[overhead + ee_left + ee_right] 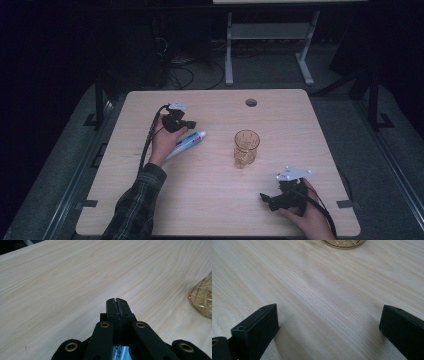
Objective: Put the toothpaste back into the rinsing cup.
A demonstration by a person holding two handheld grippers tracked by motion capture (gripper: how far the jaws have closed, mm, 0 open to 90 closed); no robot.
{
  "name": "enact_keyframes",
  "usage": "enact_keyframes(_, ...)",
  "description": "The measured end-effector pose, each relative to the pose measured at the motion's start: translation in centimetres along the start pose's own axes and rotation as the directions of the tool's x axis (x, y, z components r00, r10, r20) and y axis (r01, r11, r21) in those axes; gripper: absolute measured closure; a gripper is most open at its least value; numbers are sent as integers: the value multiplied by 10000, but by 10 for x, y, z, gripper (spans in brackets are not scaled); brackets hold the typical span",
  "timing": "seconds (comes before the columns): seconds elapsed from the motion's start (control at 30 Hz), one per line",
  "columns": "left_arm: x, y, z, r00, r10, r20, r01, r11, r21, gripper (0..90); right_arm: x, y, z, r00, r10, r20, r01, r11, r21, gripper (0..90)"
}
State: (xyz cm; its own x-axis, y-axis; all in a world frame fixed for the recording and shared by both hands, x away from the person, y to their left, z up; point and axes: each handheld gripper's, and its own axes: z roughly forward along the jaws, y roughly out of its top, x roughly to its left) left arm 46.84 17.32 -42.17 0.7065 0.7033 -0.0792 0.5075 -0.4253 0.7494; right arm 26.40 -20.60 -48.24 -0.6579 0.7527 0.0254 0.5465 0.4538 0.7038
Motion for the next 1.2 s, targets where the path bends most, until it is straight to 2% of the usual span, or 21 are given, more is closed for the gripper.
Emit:
enact_keyframes(0.13,2,1,10,9999,-89,-49,90,9999,123,900,0,0,0,10000,-32,-23,32,10000,0,16)
enact_keyframes(0.3,6,-3,23,9996,-247,-149,256,9978,604,900,0,0,0,10000,-46,-51,46,10000,1,17)
enact_keyframes(0.43,7,-7,30,9994,-303,-135,313,9962,812,900,0,0,0,10000,-58,-69,58,10000,2,16)
enact_keyframes(0.7,5,-13,31,9996,-284,-27,285,9925,1185,900,1,0,0,9999,-87,-94,87,10000,8,16)
enact_keyframes(0.87,-1,-15,30,9994,-306,172,283,9926,1177,900,1,0,0,9999,-89,-100,89,10000,6,16)
enact_keyframes(1.2,-13,-19,24,9993,-202,299,159,9906,1358,900,1,0,0,9999,-97,-112,97,10000,5,16)
